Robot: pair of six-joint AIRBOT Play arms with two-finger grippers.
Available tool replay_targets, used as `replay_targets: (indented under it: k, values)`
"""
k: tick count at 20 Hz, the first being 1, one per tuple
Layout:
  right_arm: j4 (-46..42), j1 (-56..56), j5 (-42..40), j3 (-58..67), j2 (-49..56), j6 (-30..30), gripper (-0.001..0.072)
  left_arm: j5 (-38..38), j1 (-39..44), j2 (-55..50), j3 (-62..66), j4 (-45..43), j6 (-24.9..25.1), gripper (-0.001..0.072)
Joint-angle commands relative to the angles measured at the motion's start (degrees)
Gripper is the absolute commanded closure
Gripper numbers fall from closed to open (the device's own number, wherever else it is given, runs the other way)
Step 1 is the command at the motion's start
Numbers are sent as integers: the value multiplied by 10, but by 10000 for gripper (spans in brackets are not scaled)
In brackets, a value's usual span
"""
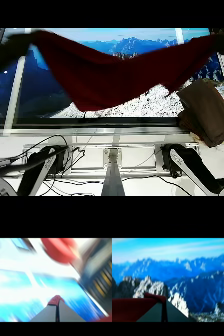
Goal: Fold the clothes and pants, and hang the long-sleeved shirts on hangers.
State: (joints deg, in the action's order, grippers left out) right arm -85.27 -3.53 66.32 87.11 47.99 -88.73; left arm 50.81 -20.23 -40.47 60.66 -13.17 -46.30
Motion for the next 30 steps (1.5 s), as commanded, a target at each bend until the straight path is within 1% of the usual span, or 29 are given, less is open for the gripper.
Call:
replay_targets:
  k: [1, 4, 7, 9, 11, 12, 13, 15, 16, 17, 18, 19, 20, 22, 24, 26, 27, 29, 30]
  values:
    - [-4, 0, -10, 57, -27, 16, 699, -99, -95, 86, 26, -1, -2, 698]
    - [-2, 0, -11, 79, -66, 46, 698, -146, -148, 132, 26, -1, -2, 698]
    - [7, 0, -9, 81, -116, 49, 699, -157, -188, 158, 26, -3, -9, 698]
    - [26, 0, 2, 81, -144, 49, 699, -156, -202, 159, 26, -32, -41, 699]
    - [35, 0, 44, 80, -154, 49, 699, -144, -202, 141, 25, -103, -101, 699]
    - [36, 0, 67, 73, -153, 49, 699, -112, -202, 125, 25, -140, -136, 699]
    - [45, 0, 81, 52, -150, 48, 699, -65, -202, 102, 25, -165, -159, 699]
    - [85, 0, 85, -20, -144, 40, 699, 45, -200, 35, 25, -174, -165, 699]
    - [110, 0, 85, -66, -138, 40, 699, 83, -190, -5, 25, -177, -151, 699]
    - [133, 0, 83, -119, -127, 40, 699, 102, -173, -43, 25, -186, -122, 699]
    - [149, 0, 73, -170, -116, 40, 699, 111, -149, -85, 25, -194, -80, 699]
    - [159, 0, 47, -227, -103, 40, 699, 112, -121, -124, 25, -201, -49, 699]
    - [162, 0, 3, -284, -90, 40, 699, 111, -88, -166, 25, -203, -26, 699]
    - [162, 0, -99, -377, -65, 40, 699, 80, -27, -245, 25, -203, -14, 699]
    - [163, 0, -221, -450, -28, 40, 698, 28, 29, -314, 25, -202, 3, 699]
    - [163, 0, -330, -483, 16, 38, 699, -14, 77, -368, 25, -202, 10, 698]
    - [165, 0, -373, -486, 39, 37, 699, -35, 96, -389, 25, -202, 9, 698]
    - [167, 0, -445, -485, 83, 37, 698, -70, 121, -412, 25, -202, 9, 697]
    - [166, 0, -473, -485, 99, 37, 698, -84, 128, -415, 25, -202, 9, 678]
